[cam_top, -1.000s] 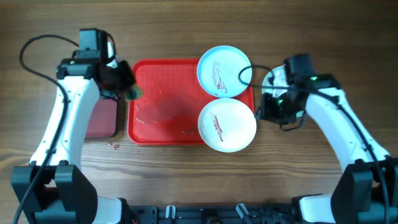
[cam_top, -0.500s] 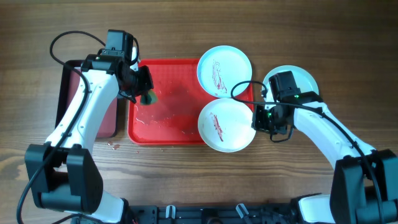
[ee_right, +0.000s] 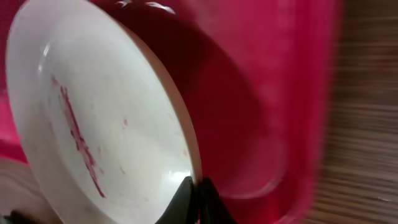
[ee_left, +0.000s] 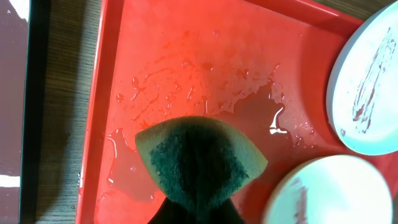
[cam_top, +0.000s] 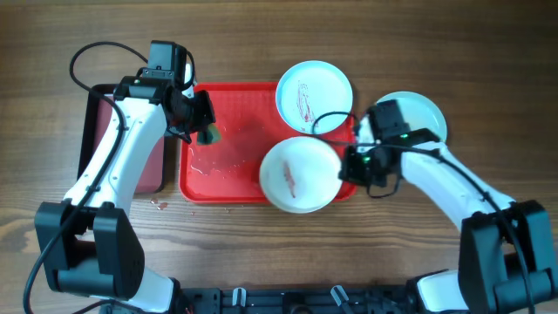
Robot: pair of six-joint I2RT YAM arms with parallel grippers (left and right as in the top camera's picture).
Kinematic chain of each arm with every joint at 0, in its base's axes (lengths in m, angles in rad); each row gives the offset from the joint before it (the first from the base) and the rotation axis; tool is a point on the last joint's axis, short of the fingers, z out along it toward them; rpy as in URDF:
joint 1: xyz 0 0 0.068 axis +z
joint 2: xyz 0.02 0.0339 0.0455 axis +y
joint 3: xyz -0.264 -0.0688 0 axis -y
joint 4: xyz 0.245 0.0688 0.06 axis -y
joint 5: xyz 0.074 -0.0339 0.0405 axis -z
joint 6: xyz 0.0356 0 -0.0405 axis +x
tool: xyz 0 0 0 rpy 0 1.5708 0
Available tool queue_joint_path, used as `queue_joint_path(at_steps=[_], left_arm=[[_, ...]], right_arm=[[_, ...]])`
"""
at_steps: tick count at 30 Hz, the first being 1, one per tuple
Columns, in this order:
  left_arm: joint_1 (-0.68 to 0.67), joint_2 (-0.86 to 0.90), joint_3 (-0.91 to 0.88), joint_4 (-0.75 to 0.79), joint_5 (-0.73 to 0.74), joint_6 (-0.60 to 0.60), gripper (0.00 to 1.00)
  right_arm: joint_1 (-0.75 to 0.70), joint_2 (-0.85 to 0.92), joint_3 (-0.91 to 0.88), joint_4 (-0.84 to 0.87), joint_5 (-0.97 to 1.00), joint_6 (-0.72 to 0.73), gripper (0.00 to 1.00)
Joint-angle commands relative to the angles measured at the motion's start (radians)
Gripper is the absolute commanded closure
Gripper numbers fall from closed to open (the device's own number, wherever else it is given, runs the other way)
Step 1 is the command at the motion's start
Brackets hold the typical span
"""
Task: Clean dirty plates on tray and stack at the side
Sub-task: 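Drag the lower white plate left onto the tray center with right gripper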
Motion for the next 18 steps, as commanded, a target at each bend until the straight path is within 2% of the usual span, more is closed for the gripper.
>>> queue_joint_path(at_steps=[1, 3, 5, 10, 12, 15, 18], left_arm=[[0.000, 0.003, 0.002, 0.000, -0.005, 0.016, 0.96], [0.000, 0.003, 0.002, 0.000, -0.005, 0.016, 0.96], [0.000, 0.003, 0.002, 0.000, -0.005, 0.016, 0.96], [0.000, 0.003, 0.002, 0.000, -0.005, 0.013, 0.96], [0.000, 0.003, 0.002, 0.000, -0.005, 0.013, 0.96], [0.000, 0.003, 0.002, 0.000, -0.005, 0.013, 0.96], [0.000, 0.003, 0.002, 0.001, -0.006, 0.013, 0.96]], right_arm=[[0.107, 0.013, -0.001, 0.129, -0.017, 0.128, 0.96], [0.165, 0.018, -0.001, 0.327, 0.032, 0.256, 0.96], [0.224, 0.040, -0.001, 0.446, 0.151, 0.358, 0.96], [0.350, 0.150, -0.001, 0.547, 0.280, 0.460, 0.96], [0.357, 0.157, 0.000, 0.549, 0.271, 0.456, 0.96], [0.356, 0.157, 0.046, 0.495, 0.230, 0.341, 0.74], [0.330, 0.158, 0.204, 0.289, 0.269, 0.148, 0.67]])
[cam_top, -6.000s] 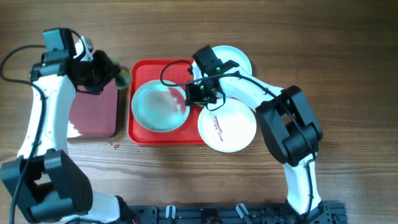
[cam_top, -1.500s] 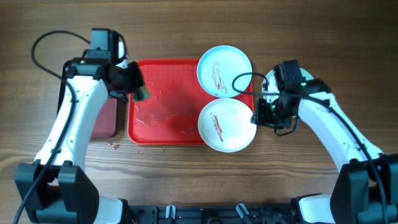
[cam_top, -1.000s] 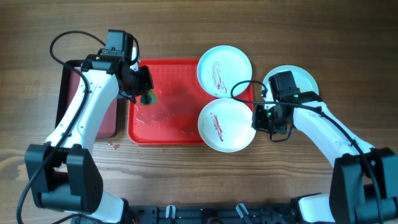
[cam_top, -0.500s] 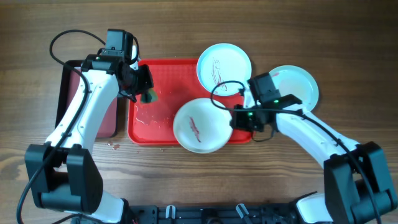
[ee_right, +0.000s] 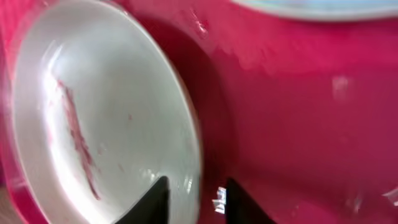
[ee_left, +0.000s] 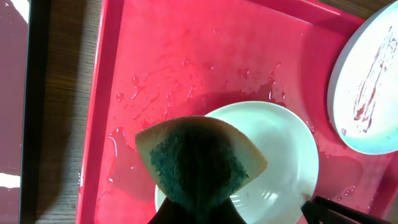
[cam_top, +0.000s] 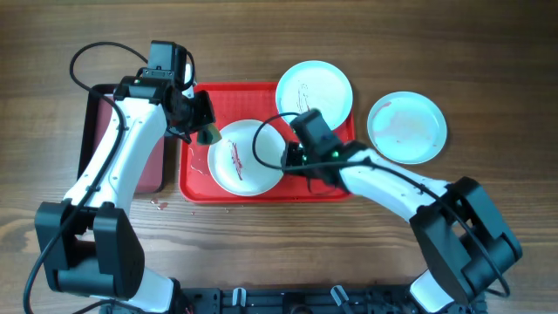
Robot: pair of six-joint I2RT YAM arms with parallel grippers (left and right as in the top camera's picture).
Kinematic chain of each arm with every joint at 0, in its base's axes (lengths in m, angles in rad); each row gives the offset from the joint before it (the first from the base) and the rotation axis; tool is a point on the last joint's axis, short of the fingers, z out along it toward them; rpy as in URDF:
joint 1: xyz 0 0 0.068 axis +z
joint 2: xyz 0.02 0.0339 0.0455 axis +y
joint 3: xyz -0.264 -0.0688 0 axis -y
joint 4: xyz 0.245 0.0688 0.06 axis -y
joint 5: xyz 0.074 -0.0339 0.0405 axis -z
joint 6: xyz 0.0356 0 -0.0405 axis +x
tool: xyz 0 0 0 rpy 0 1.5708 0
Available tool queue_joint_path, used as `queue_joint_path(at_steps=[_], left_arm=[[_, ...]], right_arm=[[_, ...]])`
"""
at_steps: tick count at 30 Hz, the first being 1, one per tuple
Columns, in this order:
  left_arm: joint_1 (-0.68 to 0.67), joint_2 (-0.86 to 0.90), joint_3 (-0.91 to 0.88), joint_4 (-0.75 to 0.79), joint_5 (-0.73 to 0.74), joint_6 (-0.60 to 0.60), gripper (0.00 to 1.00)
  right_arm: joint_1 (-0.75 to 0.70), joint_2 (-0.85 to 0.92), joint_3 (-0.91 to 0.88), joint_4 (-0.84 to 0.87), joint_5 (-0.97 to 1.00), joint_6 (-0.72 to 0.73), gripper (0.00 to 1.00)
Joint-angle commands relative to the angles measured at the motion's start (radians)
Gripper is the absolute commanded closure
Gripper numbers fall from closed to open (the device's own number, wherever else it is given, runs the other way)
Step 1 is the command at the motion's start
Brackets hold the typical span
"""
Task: Clean dirty plates on tray and stack at the side
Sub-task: 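Drag the lower white plate left onto the tray center with right gripper, then scrub the white plate with the sponge while right gripper holds its rim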
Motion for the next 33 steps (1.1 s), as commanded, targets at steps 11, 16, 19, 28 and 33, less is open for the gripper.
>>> queue_joint_path(at_steps=[11, 16, 19, 28, 33], left_arm=[[0.000, 0.003, 0.002, 0.003, -0.005, 0.013, 0.96], [0.000, 0.003, 0.002, 0.002, -0.005, 0.008, 0.96], [0.000, 0.011, -0.007, 0.007, -0.005, -0.017, 0.96], [-0.048, 0.161, -0.130, 0.164, -0.060, -0.040, 0.96], [-0.129, 0.262, -0.130, 0.202, -0.126, -0.032, 0.96]], right_arm=[[-0.052, 0.243, 0.248, -0.135, -0.105, -0.410, 0.86], [-0.052, 0.243, 0.246, -0.146, -0.106, -0.289, 0.96], [-0.052, 0.243, 0.245, -0.171, -0.105, -0.147, 0.96], [-0.052, 0.244, 0.245, -0.159, -0.131, -0.089, 0.95], [-0.052, 0.245, 0.245, -0.144, -0.130, -0.101, 0.95]])
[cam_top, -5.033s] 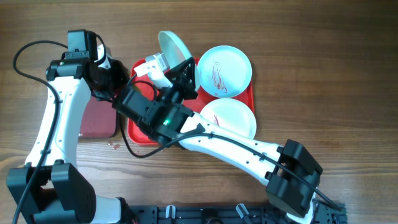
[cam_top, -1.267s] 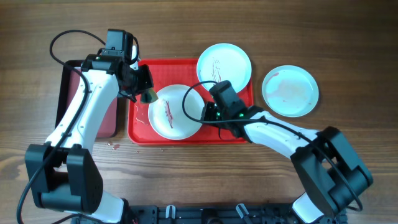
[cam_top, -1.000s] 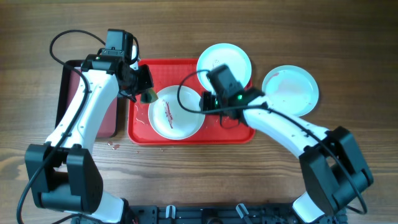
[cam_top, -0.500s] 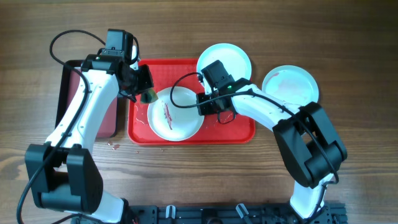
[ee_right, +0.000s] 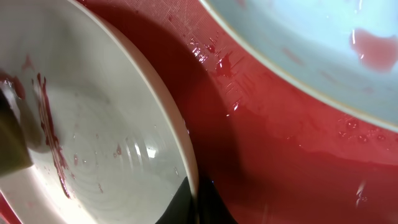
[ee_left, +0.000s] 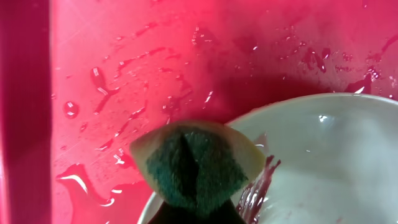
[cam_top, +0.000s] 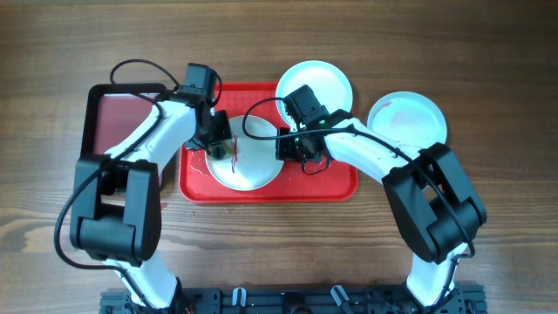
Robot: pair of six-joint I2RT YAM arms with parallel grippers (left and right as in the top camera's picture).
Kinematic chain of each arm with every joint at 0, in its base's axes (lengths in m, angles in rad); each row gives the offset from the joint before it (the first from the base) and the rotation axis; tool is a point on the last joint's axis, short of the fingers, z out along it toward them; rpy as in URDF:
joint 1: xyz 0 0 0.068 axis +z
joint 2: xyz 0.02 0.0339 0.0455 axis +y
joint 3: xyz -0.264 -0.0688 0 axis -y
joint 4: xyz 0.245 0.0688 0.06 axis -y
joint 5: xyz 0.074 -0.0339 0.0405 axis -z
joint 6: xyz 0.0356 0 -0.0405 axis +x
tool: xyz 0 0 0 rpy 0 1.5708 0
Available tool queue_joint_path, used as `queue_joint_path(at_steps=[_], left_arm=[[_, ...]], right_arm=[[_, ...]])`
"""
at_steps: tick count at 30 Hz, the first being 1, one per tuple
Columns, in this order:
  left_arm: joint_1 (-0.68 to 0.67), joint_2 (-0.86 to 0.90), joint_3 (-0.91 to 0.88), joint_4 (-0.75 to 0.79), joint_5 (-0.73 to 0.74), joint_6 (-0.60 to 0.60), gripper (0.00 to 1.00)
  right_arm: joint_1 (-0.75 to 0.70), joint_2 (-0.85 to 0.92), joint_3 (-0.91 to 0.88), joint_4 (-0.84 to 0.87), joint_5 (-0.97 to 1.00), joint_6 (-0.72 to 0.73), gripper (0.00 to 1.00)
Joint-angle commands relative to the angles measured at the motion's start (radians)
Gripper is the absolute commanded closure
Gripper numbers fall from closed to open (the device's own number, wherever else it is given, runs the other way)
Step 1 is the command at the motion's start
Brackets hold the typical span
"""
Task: Clean dirty plates on tray and stack at the side
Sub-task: 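Scrub the white plate with the sponge while right gripper holds its rim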
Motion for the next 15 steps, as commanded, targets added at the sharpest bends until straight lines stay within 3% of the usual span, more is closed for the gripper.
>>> queue_joint_path(at_steps=[1, 5, 11, 13, 15], left_arm=[[-0.075, 0.098, -0.007, 0.002, -0.056, -0.002, 0.96], [-0.153, 0.126, -0.007, -0.016, -0.051, 0.000, 0.96], [-0.244, 0.126, -0.007, -0.072, 0.134, 0.234, 0.96], [-0.222, 0.126, -0.007, -0.060, 0.109, 0.219, 0.96], [-0.177, 0.126, -0.007, -0.063, -0.021, 0.089, 0.96]], right_arm=[[0.001, 0.023, -0.002, 0.012, -0.008, -0.005, 0.96], [0.001, 0.023, -0.002, 0.013, -0.005, -0.007, 0.96], [0.001, 0.023, -0.002, 0.015, -0.002, -0.008, 0.96], [0.001, 0.023, -0.002, 0.012, -0.002, -0.008, 0.96], [0.001, 0.023, -0.002, 0.011, -0.002, -0.008, 0.96]])
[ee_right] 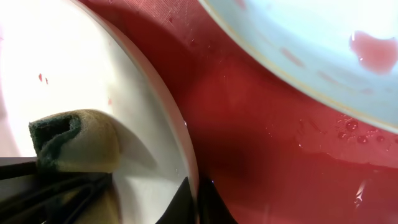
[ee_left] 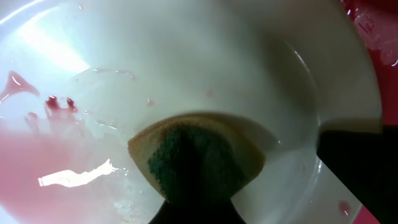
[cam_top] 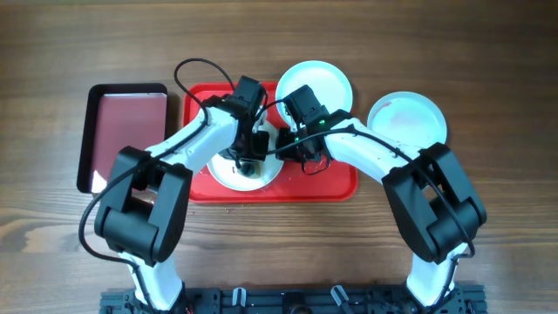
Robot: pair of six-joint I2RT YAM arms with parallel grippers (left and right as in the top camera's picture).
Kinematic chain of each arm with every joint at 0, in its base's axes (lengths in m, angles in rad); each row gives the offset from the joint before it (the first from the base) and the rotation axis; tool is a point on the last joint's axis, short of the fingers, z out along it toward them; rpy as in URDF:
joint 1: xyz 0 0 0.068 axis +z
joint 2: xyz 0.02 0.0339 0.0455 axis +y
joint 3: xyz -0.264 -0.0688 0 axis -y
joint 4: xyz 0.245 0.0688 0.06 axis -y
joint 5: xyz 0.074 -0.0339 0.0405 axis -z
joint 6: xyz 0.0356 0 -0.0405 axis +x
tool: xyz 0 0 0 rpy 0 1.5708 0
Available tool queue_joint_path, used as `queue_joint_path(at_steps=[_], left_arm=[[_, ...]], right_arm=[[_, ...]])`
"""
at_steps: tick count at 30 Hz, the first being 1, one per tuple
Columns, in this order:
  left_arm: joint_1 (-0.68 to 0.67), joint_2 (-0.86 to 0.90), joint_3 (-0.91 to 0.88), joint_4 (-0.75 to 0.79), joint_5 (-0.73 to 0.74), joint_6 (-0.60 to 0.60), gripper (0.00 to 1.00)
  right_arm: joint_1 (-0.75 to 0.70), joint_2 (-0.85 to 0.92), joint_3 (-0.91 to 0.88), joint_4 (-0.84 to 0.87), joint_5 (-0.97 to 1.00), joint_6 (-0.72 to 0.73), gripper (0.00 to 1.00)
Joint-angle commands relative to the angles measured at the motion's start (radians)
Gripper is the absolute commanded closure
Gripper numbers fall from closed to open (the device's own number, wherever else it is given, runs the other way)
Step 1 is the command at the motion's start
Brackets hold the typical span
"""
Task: Clean dirty plates on tray and stack at the side
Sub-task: 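Scrub the white plate with the sponge while right gripper holds its rim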
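Observation:
A white plate [cam_top: 228, 171] lies in the red tray [cam_top: 336, 183], and my right gripper [ee_right: 198, 193] is shut on its right rim [ee_right: 181, 140]. My left gripper [ee_left: 196, 208] is shut on a yellow-green sponge [ee_left: 196, 155], pressed onto the plate's inside [ee_left: 249, 56]. Red specks [ee_left: 59, 102] and a pink watery smear remain on the plate's left part. In the overhead view the left gripper [cam_top: 253, 150] and the right gripper [cam_top: 292, 150] stand close together over that plate. A second plate [cam_top: 314, 87] with red streaks rests on the tray's far right corner.
A white plate [cam_top: 407, 126] with a faint pink film lies on the table to the right of the tray. A dark basin [cam_top: 122, 131] of pinkish water stands to the tray's left. The tray floor [ee_right: 267, 149] is wet.
My left gripper has moved with the sponge from the plate's left rim to the plate's inside, towards its right. The red streak is now specks and a pink smear. The right gripper holds as before.
First my right gripper held the streaked plate at the tray's right edge while the left held the sponge over the tray's left part. Then the plate lay mid-tray beside the sponge. Then the sponge touched its left rim; now it is inside and the streak is smeared.

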Motion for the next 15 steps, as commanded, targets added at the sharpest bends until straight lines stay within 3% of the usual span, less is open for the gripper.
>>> queue_joint_path(at_steps=[1, 4, 8, 10, 13, 15], left_arm=[[0.068, 0.071, -0.036, -0.028, -0.187, -0.186, 0.96], [0.134, 0.071, -0.036, -0.140, -0.380, -0.409, 0.96], [0.121, 0.071, -0.036, -0.159, -0.383, -0.424, 0.96], [0.102, 0.072, -0.036, -0.115, -0.243, -0.226, 0.96], [0.095, 0.072, -0.036, -0.072, 0.147, 0.112, 0.96], [0.087, 0.072, -0.036, -0.047, 0.176, 0.215, 0.96]], right_arm=[[0.001, 0.023, 0.000, 0.009, -0.002, -0.007, 0.96], [0.000, 0.023, 0.000, 0.013, 0.008, -0.007, 0.96], [0.000, 0.023, 0.000, 0.010, -0.011, -0.015, 0.96], [0.000, 0.026, 0.000, 0.003, -0.040, -0.034, 0.96], [-0.002, 0.028, -0.016, 0.010, -0.113, -0.066, 0.96], [-0.012, 0.028, -0.023, 0.019, -0.152, -0.090, 0.96]])
